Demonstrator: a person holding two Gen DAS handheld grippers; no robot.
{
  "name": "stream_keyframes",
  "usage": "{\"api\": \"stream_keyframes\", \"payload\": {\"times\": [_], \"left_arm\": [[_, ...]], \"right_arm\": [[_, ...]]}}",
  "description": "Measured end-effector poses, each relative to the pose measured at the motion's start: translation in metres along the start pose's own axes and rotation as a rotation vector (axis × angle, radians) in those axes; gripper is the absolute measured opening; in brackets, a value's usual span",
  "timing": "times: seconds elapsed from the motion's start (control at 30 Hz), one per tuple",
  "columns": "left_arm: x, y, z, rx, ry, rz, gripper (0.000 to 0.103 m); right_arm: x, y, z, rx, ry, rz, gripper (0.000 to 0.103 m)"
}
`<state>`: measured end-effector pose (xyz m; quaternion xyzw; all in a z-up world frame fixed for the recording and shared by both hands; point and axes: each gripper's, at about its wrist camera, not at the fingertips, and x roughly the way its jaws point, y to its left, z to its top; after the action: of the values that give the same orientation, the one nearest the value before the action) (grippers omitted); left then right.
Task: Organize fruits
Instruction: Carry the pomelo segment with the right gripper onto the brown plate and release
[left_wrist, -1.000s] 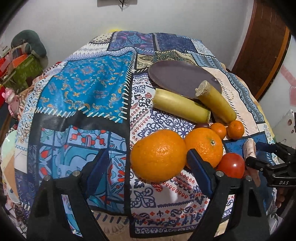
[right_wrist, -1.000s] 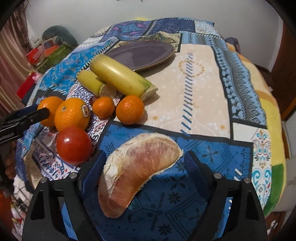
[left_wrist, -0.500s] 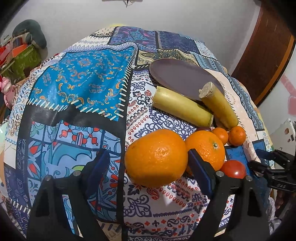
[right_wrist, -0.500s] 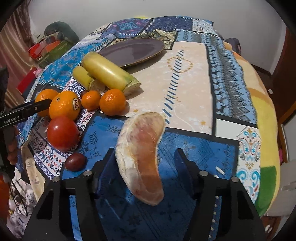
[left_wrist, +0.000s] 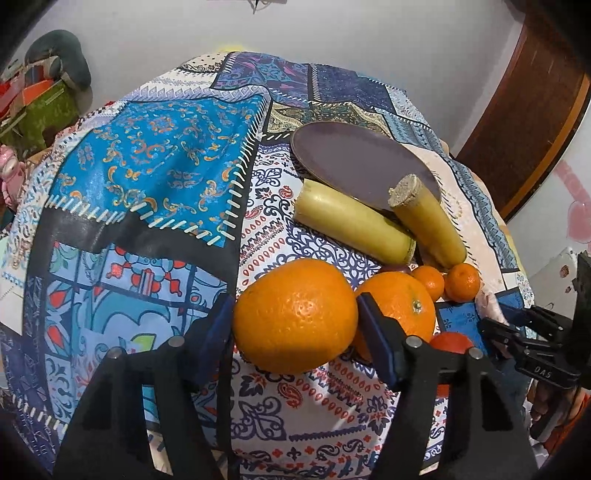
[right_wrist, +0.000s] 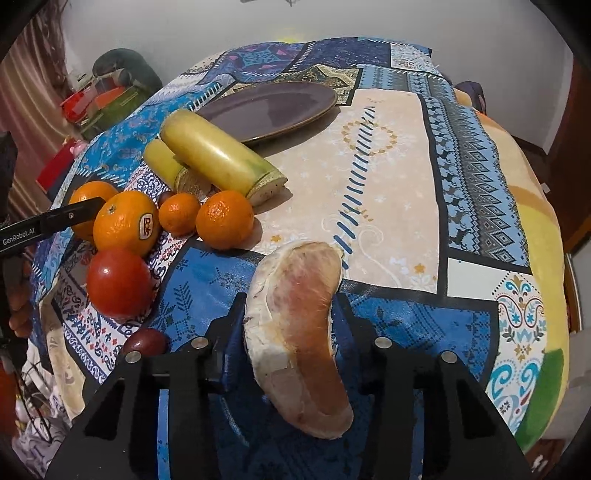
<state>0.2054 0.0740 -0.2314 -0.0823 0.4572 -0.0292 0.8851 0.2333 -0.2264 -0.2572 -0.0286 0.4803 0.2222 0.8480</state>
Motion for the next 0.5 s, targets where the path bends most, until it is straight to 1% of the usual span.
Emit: {"api": "stream_keyframes", "payload": {"times": [0.1,0.17,0.33,0.5], "left_arm": [[-0.006,0.001,0.002,0.003,-0.016,0.026,0.067],[-0.011,0.003,0.004,-0.004,-0.031,0.029,0.067],[-0.031,-0.001,0.012,0.009,-0.086,0.052,0.067],[-0.050,-0.009,0.027,0.021,-0.137,0.049,0.067]], "right_arm": [[-0.005,-0.002,0.002,0.013,-0.011,0.009,0.040],[-0.011,-0.003,0.005,0.019,-0.031,0.011,0.040],[-0.032,-0.004,0.018,0.023,-0.107,0.004,0.040],[-0.049,-0.005,0.037,0.016,-0.183,-0.004,0.040]]}}
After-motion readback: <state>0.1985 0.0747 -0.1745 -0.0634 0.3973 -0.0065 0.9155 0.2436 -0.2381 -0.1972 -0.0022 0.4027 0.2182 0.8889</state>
